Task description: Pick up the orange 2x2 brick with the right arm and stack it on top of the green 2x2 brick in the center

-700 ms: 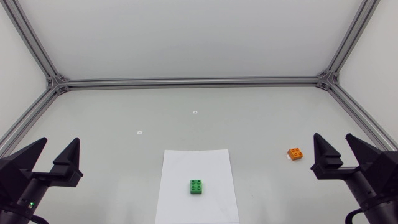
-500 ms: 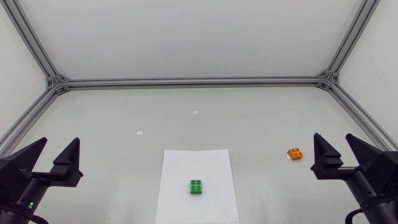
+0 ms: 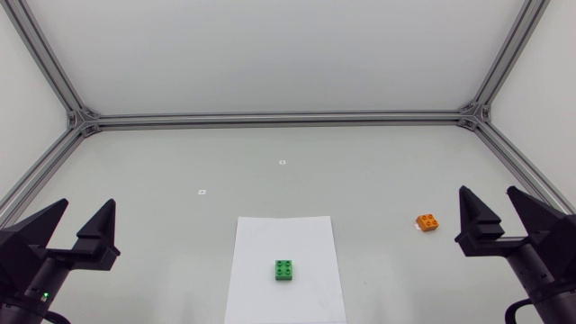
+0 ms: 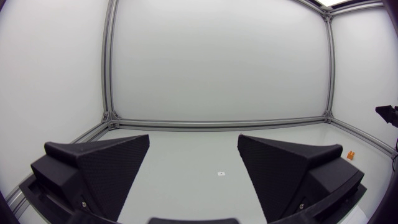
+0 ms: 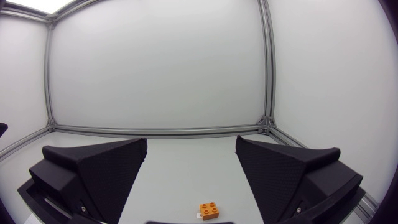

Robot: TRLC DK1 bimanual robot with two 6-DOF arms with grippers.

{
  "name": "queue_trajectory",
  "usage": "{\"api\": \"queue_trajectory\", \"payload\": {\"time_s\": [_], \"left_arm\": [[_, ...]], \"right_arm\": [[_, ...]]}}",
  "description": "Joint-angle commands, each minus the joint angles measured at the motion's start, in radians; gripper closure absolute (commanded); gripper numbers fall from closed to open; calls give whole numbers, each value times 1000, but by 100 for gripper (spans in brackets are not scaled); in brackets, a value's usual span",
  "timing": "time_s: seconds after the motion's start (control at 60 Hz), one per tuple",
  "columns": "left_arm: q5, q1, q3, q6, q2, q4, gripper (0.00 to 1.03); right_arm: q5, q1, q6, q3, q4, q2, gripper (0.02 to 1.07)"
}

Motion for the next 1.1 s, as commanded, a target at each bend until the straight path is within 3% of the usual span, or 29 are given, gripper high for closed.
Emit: {"api": "queue_trajectory", "payload": {"time_s": [0.0,0.45,0.7,0.9,1.083], "left_arm": [[4,4,-41,13,-8,-15,4],[4,4,-41,13,-8,-15,4],[4,4,-41,13,-8,-15,4],[4,4,-41,13,-8,-15,4],[4,4,-41,13,-8,-15,4]], "right_arm": [[-3,6,-19,65,19,1,6],[-26,-55,-19,391,-63,462,6],[-177,-177,-1,636,-285,785,6],[-195,-187,-71,794,-488,975,6],[-233,-198,-186,861,-589,1077,6]]}}
